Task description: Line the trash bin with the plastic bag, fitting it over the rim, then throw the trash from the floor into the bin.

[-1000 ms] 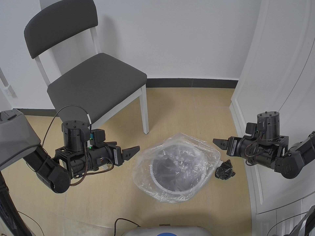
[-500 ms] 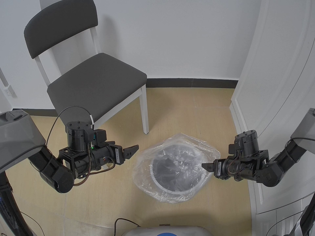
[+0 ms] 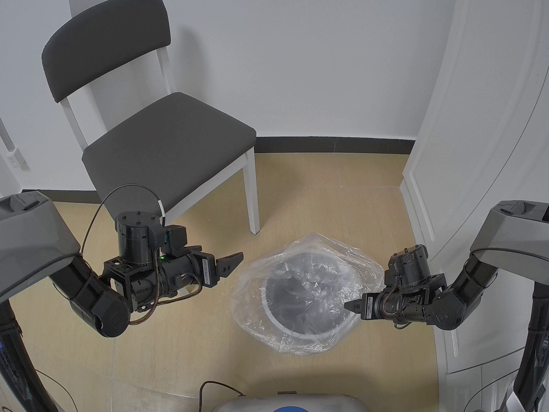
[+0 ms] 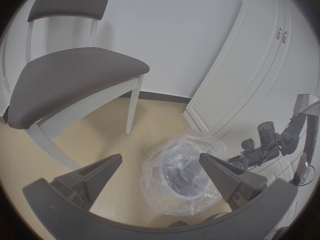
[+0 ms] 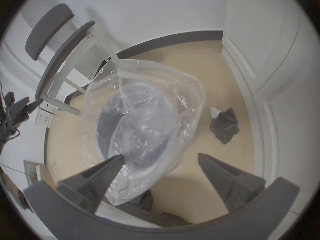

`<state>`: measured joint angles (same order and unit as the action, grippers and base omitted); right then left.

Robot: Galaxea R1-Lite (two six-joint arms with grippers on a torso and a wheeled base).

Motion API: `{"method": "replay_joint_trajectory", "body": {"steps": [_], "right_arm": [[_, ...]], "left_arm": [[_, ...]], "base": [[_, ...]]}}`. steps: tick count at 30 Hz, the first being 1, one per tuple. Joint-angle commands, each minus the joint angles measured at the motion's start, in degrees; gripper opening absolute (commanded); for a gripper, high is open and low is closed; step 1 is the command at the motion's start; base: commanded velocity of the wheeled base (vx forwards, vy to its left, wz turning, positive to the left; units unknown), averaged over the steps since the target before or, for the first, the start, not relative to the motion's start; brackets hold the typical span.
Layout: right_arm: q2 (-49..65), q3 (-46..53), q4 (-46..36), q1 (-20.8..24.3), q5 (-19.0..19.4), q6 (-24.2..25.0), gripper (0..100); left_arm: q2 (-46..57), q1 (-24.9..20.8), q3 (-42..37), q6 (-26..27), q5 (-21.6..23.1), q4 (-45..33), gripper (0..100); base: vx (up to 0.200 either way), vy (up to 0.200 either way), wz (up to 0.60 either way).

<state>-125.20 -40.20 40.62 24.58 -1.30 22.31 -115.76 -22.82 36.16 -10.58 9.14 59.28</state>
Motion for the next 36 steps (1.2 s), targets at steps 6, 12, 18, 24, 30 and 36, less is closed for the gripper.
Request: {"method": "replay_joint_trajectory", "body": {"steps": [6,12,18,24,30,36], "right_arm": [[-1.89,-1.19,0.25,-0.76,1.13,1.16,0],[0.57,1.88,-0.72,-4.89,1.48,-5.61,0],[-0.49,3.38,-0.72,-7.09,1.57,-11.41,0],[-7.61,0.13,0.95,-6.03,1.04,-10.71,0],[-10.24,-0.31,7.90,-3.83,0.34,-6.14,100],[-5.32,3.91,8.07,-4.54,0.86,-7.37,100]], "left_arm": [[0.19,-0.03,0.05,-0.05,0.00,0.04,100],[0.19,-0.12,0.05,-0.05,0.00,0.04,100],[0.10,-0.21,-0.03,-0.05,0.00,0.04,100],[-0.17,-0.21,0.05,0.03,0.00,0.13,100],[-0.52,-0.56,-0.03,0.03,0.00,0.13,100],[-2.89,-4.34,-0.91,0.03,-0.09,0.13,100]], "base": [[0.000,0.000,0.00],[0.000,0.000,0.00],[0.000,0.000,0.00],[0.000,0.000,0.00],[0.000,0.000,0.00],[0.000,0.000,0.00]]}}
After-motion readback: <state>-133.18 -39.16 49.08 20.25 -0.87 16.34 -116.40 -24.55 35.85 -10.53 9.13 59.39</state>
